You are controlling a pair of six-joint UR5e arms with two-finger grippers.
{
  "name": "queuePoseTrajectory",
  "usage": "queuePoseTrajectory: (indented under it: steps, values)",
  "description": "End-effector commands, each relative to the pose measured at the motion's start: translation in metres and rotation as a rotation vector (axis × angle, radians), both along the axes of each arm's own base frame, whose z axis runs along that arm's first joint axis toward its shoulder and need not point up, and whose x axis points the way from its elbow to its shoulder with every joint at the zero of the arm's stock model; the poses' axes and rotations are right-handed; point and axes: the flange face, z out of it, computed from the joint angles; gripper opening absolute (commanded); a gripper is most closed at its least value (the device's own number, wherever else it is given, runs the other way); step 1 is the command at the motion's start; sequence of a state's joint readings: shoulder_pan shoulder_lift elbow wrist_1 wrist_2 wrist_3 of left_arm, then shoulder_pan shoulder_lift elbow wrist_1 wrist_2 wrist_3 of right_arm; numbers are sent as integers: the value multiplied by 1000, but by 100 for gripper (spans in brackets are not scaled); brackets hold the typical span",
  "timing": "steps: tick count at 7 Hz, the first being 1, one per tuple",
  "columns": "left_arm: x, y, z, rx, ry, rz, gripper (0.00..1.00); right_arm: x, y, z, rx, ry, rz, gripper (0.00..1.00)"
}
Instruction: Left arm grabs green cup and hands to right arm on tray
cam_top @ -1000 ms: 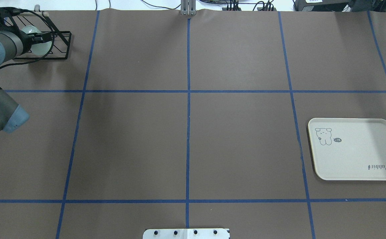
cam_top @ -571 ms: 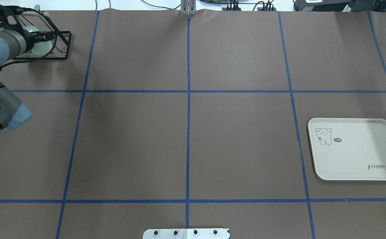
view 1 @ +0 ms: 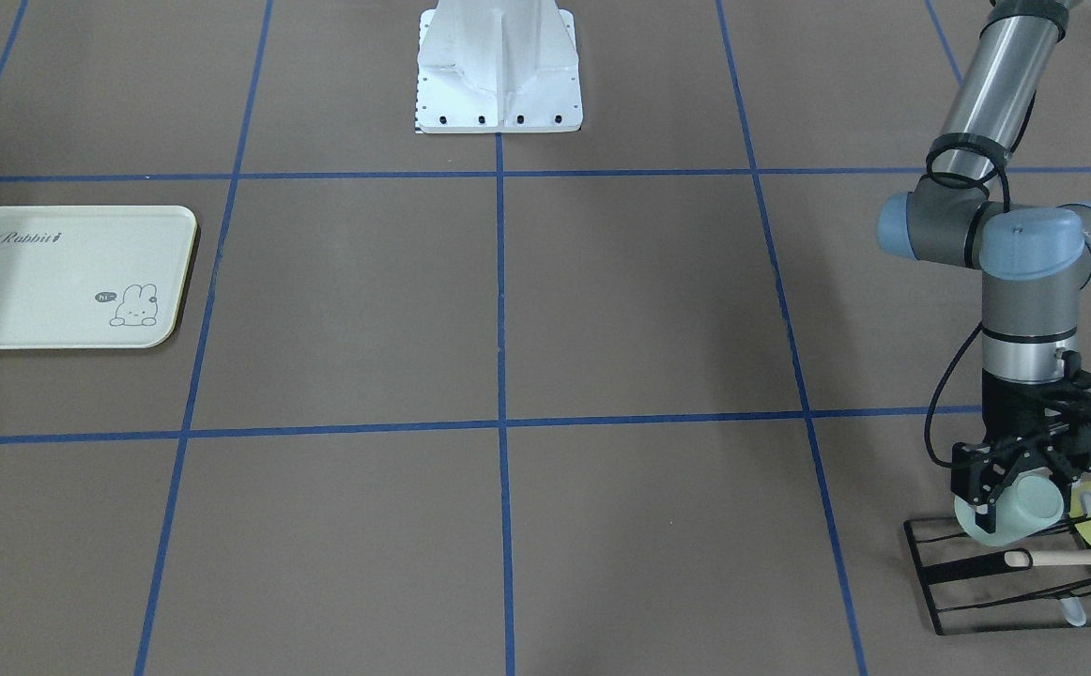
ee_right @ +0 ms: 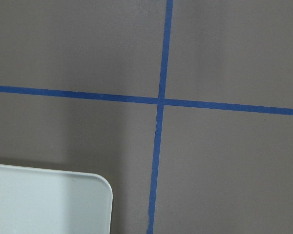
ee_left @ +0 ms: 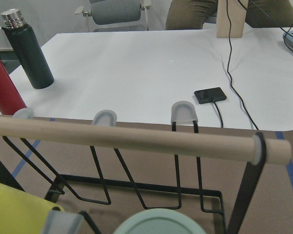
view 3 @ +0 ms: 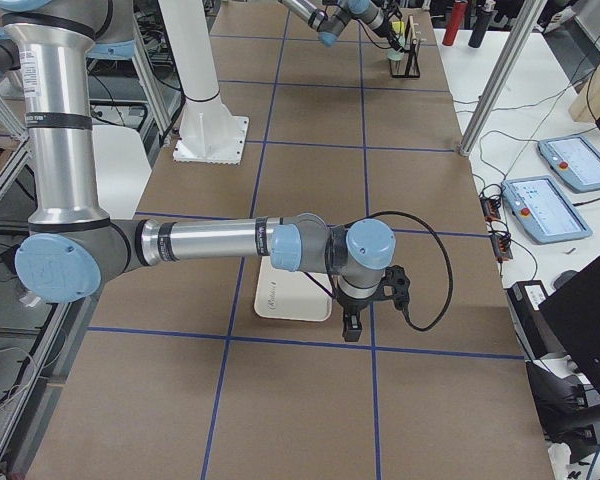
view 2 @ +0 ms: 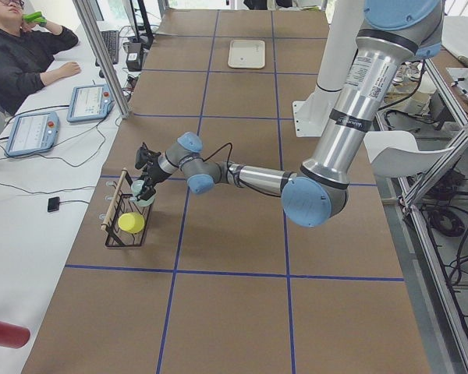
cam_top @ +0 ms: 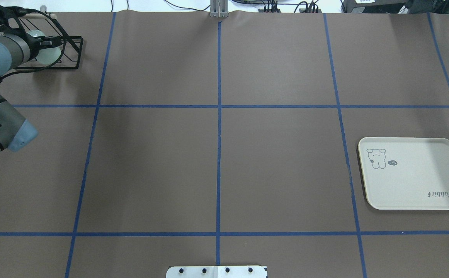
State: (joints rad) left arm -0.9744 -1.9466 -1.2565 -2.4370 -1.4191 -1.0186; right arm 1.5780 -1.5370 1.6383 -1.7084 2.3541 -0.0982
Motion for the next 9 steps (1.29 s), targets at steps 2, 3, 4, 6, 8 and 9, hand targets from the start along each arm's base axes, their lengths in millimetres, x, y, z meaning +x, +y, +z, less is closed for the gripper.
queuePoseTrajectory:
  steps: [2, 3, 4, 6, 8, 9]
  values:
    - [-4, -1, -2, 3, 1, -5, 72, -1, 1, 1, -2, -1, -1, 99]
    - [-7, -2, -5, 21, -24, 13, 62, 0, 1, 0, -1, -1, 0, 99]
    - [-14, -5, -8, 29, -34, 13, 53, -1, 0, -1, 2, -1, -1, 99]
    - [-21, -8, -13, 37, -26, 5, 39, 0, 0, -2, 6, 0, 0, 99]
    - [-26, -9, -24, 51, -15, 1, 39, 0, 1, -1, 2, -1, 0, 99]
    - [-28, -9, -26, 53, -14, 0, 39, 0, 1, 0, -1, -1, 0, 99]
